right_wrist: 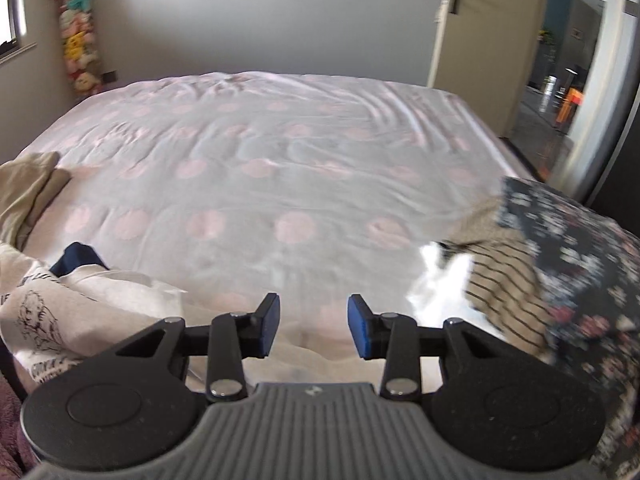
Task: Fold clothes
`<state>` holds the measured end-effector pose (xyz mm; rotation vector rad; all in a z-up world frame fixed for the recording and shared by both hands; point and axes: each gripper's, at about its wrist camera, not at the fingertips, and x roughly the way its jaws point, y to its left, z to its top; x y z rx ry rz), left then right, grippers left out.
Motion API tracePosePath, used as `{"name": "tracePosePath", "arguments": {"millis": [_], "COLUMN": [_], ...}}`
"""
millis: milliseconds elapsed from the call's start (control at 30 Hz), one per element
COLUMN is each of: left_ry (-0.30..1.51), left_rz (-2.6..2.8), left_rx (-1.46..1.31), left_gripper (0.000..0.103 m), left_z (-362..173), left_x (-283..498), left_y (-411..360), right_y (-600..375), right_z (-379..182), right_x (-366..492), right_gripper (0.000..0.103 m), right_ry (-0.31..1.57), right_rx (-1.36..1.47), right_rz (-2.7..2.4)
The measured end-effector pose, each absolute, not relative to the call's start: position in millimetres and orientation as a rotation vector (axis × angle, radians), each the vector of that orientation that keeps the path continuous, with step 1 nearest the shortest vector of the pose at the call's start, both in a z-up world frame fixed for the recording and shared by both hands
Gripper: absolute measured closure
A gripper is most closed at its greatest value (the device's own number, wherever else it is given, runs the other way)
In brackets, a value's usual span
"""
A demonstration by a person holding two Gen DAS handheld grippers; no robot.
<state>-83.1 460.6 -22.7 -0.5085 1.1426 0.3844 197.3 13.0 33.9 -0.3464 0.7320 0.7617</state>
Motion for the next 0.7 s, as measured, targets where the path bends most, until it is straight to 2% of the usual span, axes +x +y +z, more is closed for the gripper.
{"name": "tracePosePath", "arguments": {"millis": [300, 533, 633, 667, 700], "left_ry": [1.096, 0.952, 0.960, 0.979, 1.001], "left_rz": [0.431, 0.484, 0.453, 0.450, 0.441], "left_rx": [-0.554, -0.547, -0.553, -0.544, -0.534], "left_gripper": [0.057, 0.057, 0.057, 0.057, 0.057], "left_z": [-22.2, -13.5, -19.3, -23.8, -28.9], "left_x": [-88.0, -67.9, -51.8, -45.7, -40.3], "left_y": [459.1, 459.4, 455.4, 452.3, 448.6], "right_y": [128.2, 224.7, 249.8, 252.3, 249.8], "right_z": [4.3, -26.3, -46.8, -53.3, -57.9], "right_x": [163.2, 110.8, 90.6, 84.9, 78.6], "right_gripper": [0.060, 0.062, 0.071, 0.086, 0.093], "right_ry": [0.801, 0.855, 0.901, 0.930, 0.958], "right_rx": [-0.333, -0.360, -0.440, -0.455, -0.459], "right_rz": [1.066, 1.252, 1.260, 1.272, 1.295]}}
